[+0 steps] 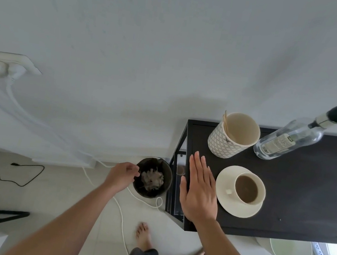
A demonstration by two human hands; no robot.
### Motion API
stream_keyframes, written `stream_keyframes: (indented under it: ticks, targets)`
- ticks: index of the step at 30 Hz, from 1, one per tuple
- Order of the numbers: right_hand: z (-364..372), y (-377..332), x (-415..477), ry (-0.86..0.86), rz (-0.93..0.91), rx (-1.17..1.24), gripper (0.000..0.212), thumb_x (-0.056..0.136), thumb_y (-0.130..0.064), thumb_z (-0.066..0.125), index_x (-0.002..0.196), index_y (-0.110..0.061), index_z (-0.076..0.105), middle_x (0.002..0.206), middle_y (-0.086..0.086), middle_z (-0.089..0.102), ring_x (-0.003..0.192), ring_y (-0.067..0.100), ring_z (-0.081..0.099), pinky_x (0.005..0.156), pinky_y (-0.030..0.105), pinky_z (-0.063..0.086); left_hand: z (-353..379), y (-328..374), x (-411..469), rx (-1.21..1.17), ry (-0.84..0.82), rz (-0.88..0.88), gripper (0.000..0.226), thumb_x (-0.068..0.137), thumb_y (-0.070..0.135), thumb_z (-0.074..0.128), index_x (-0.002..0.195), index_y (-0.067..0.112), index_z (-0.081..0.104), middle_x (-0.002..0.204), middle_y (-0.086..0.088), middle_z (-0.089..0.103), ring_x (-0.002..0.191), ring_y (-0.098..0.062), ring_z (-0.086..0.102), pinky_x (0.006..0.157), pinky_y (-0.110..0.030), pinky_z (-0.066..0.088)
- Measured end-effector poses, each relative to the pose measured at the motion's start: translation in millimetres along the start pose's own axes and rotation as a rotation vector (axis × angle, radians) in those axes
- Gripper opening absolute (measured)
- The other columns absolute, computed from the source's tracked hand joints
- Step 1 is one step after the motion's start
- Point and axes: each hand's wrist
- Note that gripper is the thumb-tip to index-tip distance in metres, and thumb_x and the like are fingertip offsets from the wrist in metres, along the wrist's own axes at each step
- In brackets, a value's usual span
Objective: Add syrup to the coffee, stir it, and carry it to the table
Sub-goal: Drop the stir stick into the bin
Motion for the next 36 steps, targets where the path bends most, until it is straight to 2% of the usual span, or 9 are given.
stream_keyframes:
  ticks: [8, 12, 16, 20, 23, 25, 30, 33, 36]
  targets:
    - [2.2, 1.5, 0.8, 0.012, -0.001, -0.004, 0.069, 0.120, -0.038, 0.042, 0.181, -0.013, 0.025, 0.192, 0.003, 0.015, 0.178, 0.019, 0.008, 0.142, 0.047, 0.025, 1.6, -10.3, -8.2, -0.050, -0.004, -0.011, 0.028, 0.116, 0.020, 0.060, 0.123, 0.003, 0.081, 0.113, -0.014, 0.087, 0.105, -0.044, 0.083, 0.081, -0.035, 0.055]
    - [1.2, 2.3, 1.1, 0.015, 0.000, 0.007, 0.068, 0.119, -0.038, 0.042, 0.180, -0.012, 0.027, 0.192, 0.004, 0.017, 0.178, 0.020, 0.011, 0.142, 0.047, 0.025, 0.7, -7.9, -17.9, -0.069, -0.006, -0.012, 0.028, 0.116, 0.022, 0.061, 0.123, 0.006, 0.082, 0.105, -0.006, 0.086, 0.089, -0.031, 0.081, 0.064, -0.023, 0.050]
    - [-1.6, 0.9, 0.1, -0.010, 0.001, 0.012, 0.068, 0.119, -0.038, 0.041, 0.180, -0.011, 0.028, 0.191, 0.006, 0.018, 0.178, 0.023, 0.013, 0.141, 0.049, 0.026, 1.3, -5.6, -29.5, -0.105, -0.010, 0.005, 0.027, 0.116, 0.022, 0.060, 0.124, 0.008, 0.082, 0.106, -0.005, 0.087, 0.092, -0.035, 0.082, 0.072, -0.026, 0.053]
    - [-13.0, -5.0, 2.0, -0.151, 0.017, 0.027, 0.073, 0.121, -0.044, 0.038, 0.182, -0.011, 0.017, 0.193, 0.005, 0.005, 0.179, 0.023, 0.002, 0.144, 0.048, 0.017, 0.2, 1.3, -43.9, -0.117, -0.012, 0.034, 0.026, 0.116, 0.024, 0.059, 0.123, 0.014, 0.082, 0.107, -0.001, 0.088, 0.085, -0.023, 0.080, 0.057, -0.012, 0.047]
    - [-33.6, -8.1, 9.0, -0.306, 0.035, 0.182, 0.079, 0.121, -0.055, 0.033, 0.183, -0.014, 0.008, 0.193, 0.002, -0.006, 0.177, 0.020, -0.011, 0.145, 0.047, 0.009, 0.7, 10.4, -50.4, -0.115, -0.018, 0.084, 0.025, 0.117, 0.024, 0.058, 0.122, 0.016, 0.082, 0.109, 0.001, 0.089, 0.076, -0.013, 0.079, 0.057, -0.010, 0.048]
    - [-55.1, -10.5, 13.4, -0.352, 0.057, 0.317, 0.078, 0.120, -0.057, 0.036, 0.183, -0.017, 0.012, 0.193, 0.000, 0.001, 0.177, 0.017, -0.009, 0.144, 0.048, 0.014, 1.5, 19.5, -53.5, -0.108, -0.022, 0.124, 0.025, 0.117, 0.026, 0.058, 0.122, 0.020, 0.082, 0.107, 0.005, 0.089, 0.075, -0.009, 0.081, 0.061, -0.012, 0.051]
    - [-110.1, -5.6, 12.4, -0.241, 0.025, 0.406, 0.067, 0.120, -0.056, 0.040, 0.179, -0.025, 0.028, 0.190, -0.007, 0.020, 0.176, 0.008, 0.001, 0.141, 0.042, 0.019, 11.1, 53.1, -62.9, -0.100, -0.049, 0.233, 0.024, 0.116, 0.031, 0.056, 0.119, 0.032, 0.080, 0.101, 0.026, 0.086, 0.083, -0.004, 0.083, 0.079, -0.027, 0.057]
    - [-136.2, 10.7, 8.4, -0.160, 0.027, 0.391, 0.061, 0.120, -0.056, 0.041, 0.173, -0.028, 0.038, 0.187, -0.006, 0.031, 0.176, 0.009, 0.011, 0.137, 0.035, 0.018, 24.9, 74.0, -70.9, -0.106, -0.085, 0.310, 0.024, 0.116, 0.035, 0.055, 0.121, 0.035, 0.079, 0.105, 0.024, 0.086, 0.087, -0.002, 0.083, 0.078, -0.027, 0.060]
    - [-152.8, 34.3, 0.6, -0.124, 0.092, 0.377, 0.057, 0.118, -0.059, 0.042, 0.169, -0.033, 0.043, 0.184, -0.003, 0.039, 0.173, 0.015, 0.025, 0.136, 0.042, 0.026, 42.8, 91.6, -78.9, -0.117, -0.117, 0.370, 0.023, 0.116, 0.039, 0.057, 0.122, 0.037, 0.079, 0.107, 0.022, 0.086, 0.090, -0.006, 0.084, 0.078, -0.025, 0.060]
Point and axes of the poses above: each hand's wrist, its own x-axis towards the middle knuckle, its own z-axis out of the palm, y = z × x
